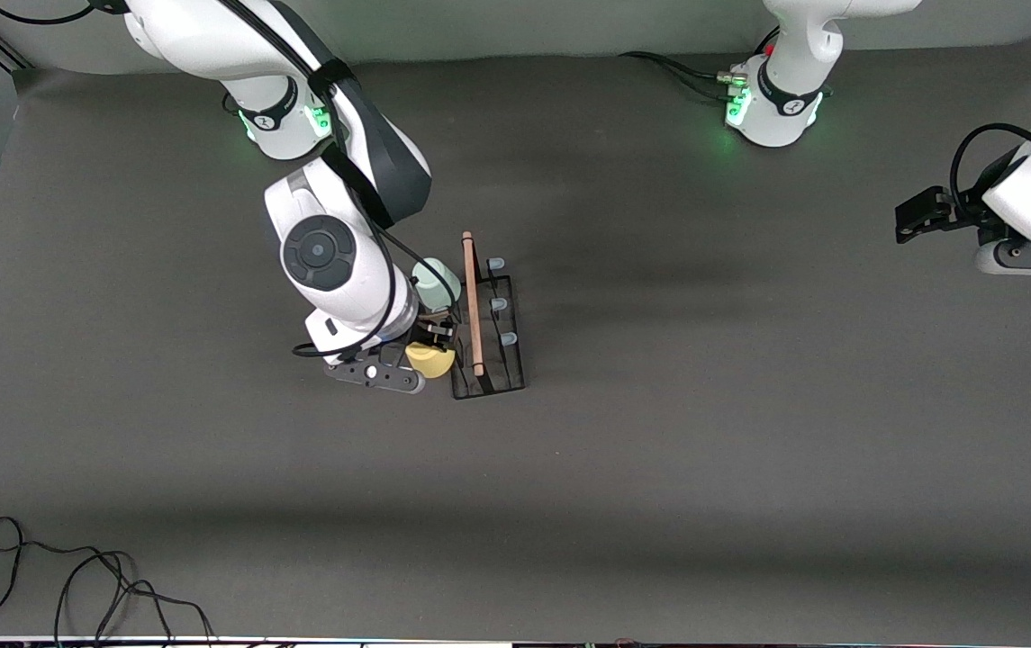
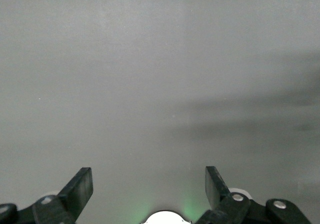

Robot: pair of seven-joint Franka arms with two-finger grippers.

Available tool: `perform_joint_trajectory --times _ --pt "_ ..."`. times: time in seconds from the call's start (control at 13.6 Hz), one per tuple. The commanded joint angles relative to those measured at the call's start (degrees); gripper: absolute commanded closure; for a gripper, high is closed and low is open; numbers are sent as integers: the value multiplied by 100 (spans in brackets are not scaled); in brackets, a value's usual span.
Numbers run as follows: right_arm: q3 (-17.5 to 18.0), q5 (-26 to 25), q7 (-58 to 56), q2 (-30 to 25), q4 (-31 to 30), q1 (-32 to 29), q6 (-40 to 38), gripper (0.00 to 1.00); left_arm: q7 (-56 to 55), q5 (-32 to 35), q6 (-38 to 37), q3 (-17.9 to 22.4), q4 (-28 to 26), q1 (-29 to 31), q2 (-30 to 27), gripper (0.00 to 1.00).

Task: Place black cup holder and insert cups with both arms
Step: 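Carry the yellow cup with the right gripper over to the rack, then lower the yellow cup onto a rack peg and open the right gripper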

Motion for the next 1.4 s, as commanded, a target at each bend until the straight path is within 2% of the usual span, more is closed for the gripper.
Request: perform_joint_trajectory --times 0.0,0.15,0.22,0.29,0.37,0.44,0.74,1.03,1.33 --pt "-59 61 78 88 -51 117 35 85 40 90 5 21 60 -61 24 0" --pt "-59 70 78 158 -33 117 97 83 40 90 22 21 60 -61 33 0" --pt "-67 70 78 159 -33 117 149 67 40 90 40 21 60 -61 33 0" --pt "-76 61 26 159 -33 82 167 30 40 90 40 21 69 -52 33 0" --pt "-94 61 0 150 -33 39 158 9 40 90 49 21 69 -61 33 0" --pt "-120 52 -27 106 -33 12 141 0 40 90 49 21 69 -61 33 0" --pt "-181 8 -175 -77 -33 -225 88 0 40 90 49 21 95 -52 77 0" --pt "-883 -1 -431 -911 -51 -217 -518 0 40 90 49 21 148 -52 103 0" --pt "-1489 -1 -1861 -1229 -51 -217 -1185 0 40 90 49 21 175 -61 103 0"
